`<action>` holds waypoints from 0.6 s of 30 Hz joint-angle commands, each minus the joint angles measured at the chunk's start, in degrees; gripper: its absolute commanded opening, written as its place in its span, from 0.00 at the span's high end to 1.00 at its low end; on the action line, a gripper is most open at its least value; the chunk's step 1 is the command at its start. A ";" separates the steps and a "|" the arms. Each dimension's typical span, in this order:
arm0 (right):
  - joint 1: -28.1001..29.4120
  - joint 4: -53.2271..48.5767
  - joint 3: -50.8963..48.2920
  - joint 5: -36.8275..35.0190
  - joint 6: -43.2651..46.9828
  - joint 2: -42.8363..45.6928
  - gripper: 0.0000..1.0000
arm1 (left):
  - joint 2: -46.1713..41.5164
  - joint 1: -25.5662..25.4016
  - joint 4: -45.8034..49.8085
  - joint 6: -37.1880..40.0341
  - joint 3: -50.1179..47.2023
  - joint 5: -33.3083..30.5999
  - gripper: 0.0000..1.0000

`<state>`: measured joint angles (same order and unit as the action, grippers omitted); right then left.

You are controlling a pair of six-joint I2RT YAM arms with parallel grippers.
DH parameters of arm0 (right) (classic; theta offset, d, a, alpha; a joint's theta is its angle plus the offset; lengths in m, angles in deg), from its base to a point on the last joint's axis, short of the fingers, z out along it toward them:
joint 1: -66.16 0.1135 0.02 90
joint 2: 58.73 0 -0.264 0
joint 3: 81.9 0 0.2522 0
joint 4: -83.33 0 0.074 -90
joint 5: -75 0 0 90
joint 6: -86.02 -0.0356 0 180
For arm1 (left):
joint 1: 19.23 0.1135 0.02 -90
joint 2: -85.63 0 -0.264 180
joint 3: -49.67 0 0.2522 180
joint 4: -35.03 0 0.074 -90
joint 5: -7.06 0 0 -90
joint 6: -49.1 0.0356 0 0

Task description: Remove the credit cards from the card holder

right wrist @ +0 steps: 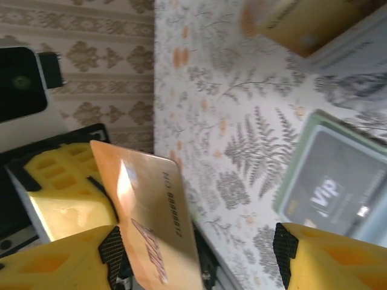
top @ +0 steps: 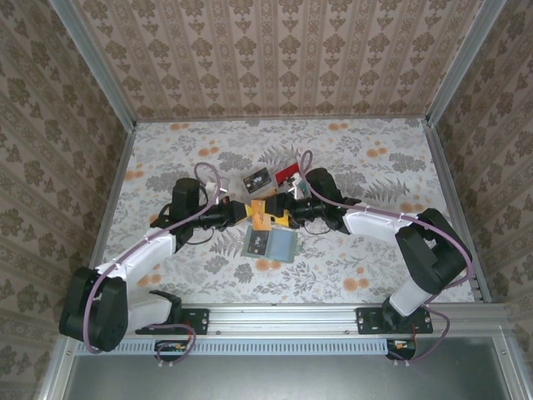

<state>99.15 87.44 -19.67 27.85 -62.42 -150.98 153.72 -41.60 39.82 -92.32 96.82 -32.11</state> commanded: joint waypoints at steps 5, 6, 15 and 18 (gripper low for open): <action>-0.74 14.04 -2.64 6.60 -6.07 1.14 0.51 | -1.02 1.45 -4.91 -2.35 -1.21 3.84 1.00; -0.74 15.54 -3.00 7.04 -6.17 1.34 0.54 | -1.09 1.54 -5.37 -2.67 -1.28 3.95 1.00; -0.82 21.80 -5.74 6.18 -8.51 2.81 0.92 | -2.33 2.77 -9.13 -6.41 -2.61 4.52 1.00; -0.74 23.69 -5.67 5.11 -10.34 2.61 0.94 | -3.45 2.67 -14.16 -11.25 -4.08 2.38 0.95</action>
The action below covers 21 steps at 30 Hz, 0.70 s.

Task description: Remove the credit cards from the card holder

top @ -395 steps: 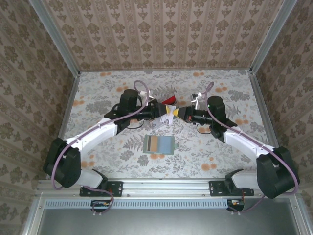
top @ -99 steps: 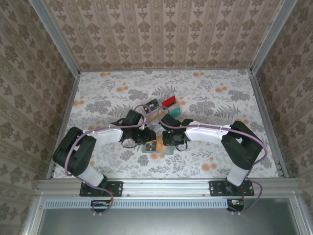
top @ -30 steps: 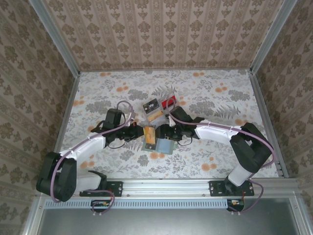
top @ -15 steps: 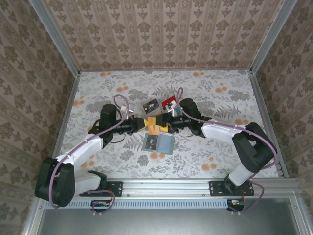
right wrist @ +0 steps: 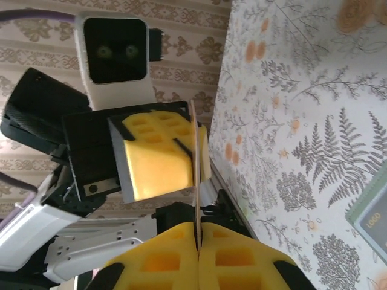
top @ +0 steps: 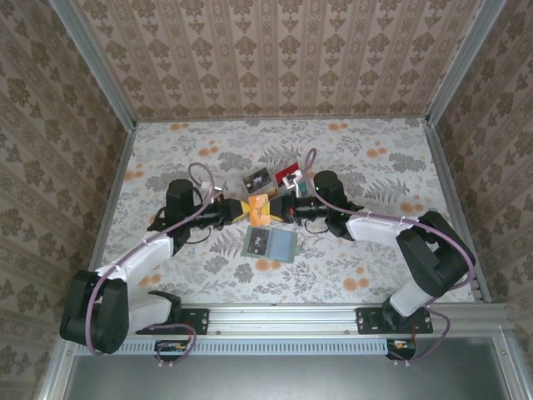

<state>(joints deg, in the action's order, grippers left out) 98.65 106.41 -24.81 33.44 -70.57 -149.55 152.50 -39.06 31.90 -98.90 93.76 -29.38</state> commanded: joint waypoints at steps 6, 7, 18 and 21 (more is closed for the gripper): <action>0.20 8.33 -0.35 -2.77 -5.57 0.82 0.94 | -8.41 -1.24 -8.38 -7.63 -1.71 -7.64 0.68; 0.29 8.90 -0.26 -2.96 -6.04 0.70 0.94 | -8.87 -1.51 -8.38 -7.97 -1.85 -8.70 0.65; 0.73 13.95 -0.26 -4.15 -9.35 -0.47 0.94 | -8.39 -3.10 -4.18 -6.65 -1.97 -13.83 0.52; 0.86 14.05 0.06 -3.88 -9.52 -0.97 0.94 | -6.99 -3.67 -6.99 -7.80 -2.25 -12.93 0.54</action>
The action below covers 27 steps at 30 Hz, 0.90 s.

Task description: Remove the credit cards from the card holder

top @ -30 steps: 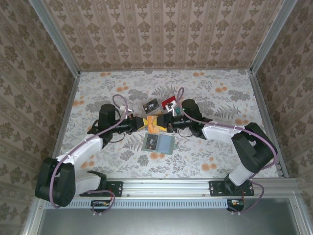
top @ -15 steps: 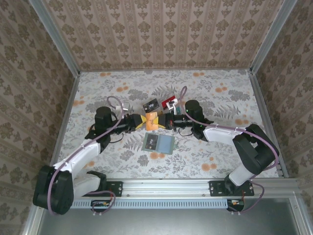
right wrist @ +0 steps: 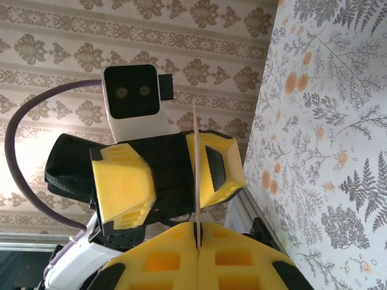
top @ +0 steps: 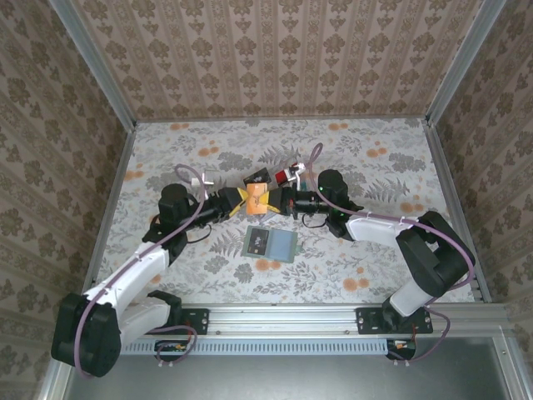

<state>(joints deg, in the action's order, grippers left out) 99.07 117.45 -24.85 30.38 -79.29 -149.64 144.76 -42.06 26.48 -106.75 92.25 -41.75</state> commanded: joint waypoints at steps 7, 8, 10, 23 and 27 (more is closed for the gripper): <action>0.76 3.01 0.72 -0.06 -0.98 -1.62 0.94 | 1.69 -1.38 -5.40 -1.03 -0.44 0.31 0.74; 0.79 3.01 0.88 0.04 -0.98 -1.79 0.94 | 1.78 -1.51 -5.91 -1.18 -0.35 0.44 0.76; 0.84 3.09 1.06 0.36 -1.11 -2.12 0.93 | 2.20 -1.76 -6.90 -1.37 -0.20 0.64 0.81; 0.26 0.68 0.62 0.72 -0.37 -2.65 0.79 | 5.20 -1.91 -7.58 1.57 2.48 2.07 1.00; -1.66 -6.45 -0.64 -1.53 1.87 -1.63 0.42 | 5.11 -1.90 1.80 9.78 5.71 -0.05 1.00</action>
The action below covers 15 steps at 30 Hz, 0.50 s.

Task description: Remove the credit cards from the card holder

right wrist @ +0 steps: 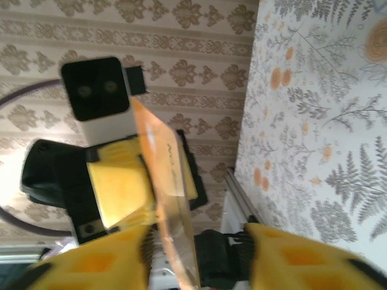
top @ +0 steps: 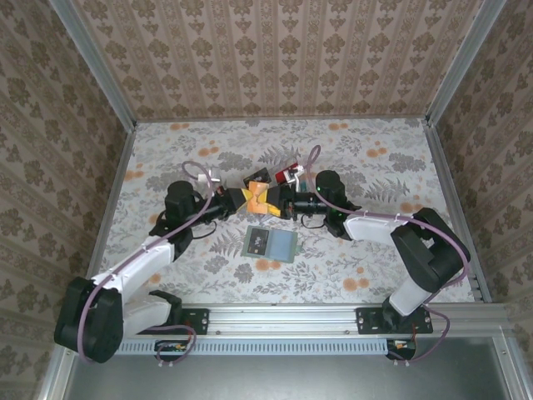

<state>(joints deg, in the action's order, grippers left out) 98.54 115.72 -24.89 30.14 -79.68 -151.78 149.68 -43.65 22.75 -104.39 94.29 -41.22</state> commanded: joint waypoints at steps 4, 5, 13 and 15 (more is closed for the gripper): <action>-2.85 -22.73 0.57 -6.33 11.02 4.16 0.20 | 1.04 -1.10 23.32 22.65 11.21 -6.90 1.00; -3.14 -26.74 0.93 -7.69 13.36 5.13 0.16 | 1.56 -1.36 27.59 26.69 13.41 -8.99 1.00; -7.34 -47.99 1.43 -18.98 26.14 12.98 0.00 | 11.78 -7.35 46.36 49.34 28.18 -21.54 1.00; -8.36 -51.43 1.48 -21.07 28.35 15.64 0.00 | 14.63 -8.92 49.21 53.81 31.24 -24.01 1.00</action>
<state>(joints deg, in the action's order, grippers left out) 91.33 74.17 -24.59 14.54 -57.72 -139.48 161.57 -51.04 62.50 -62.64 122.13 -59.19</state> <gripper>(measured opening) 0.995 0.046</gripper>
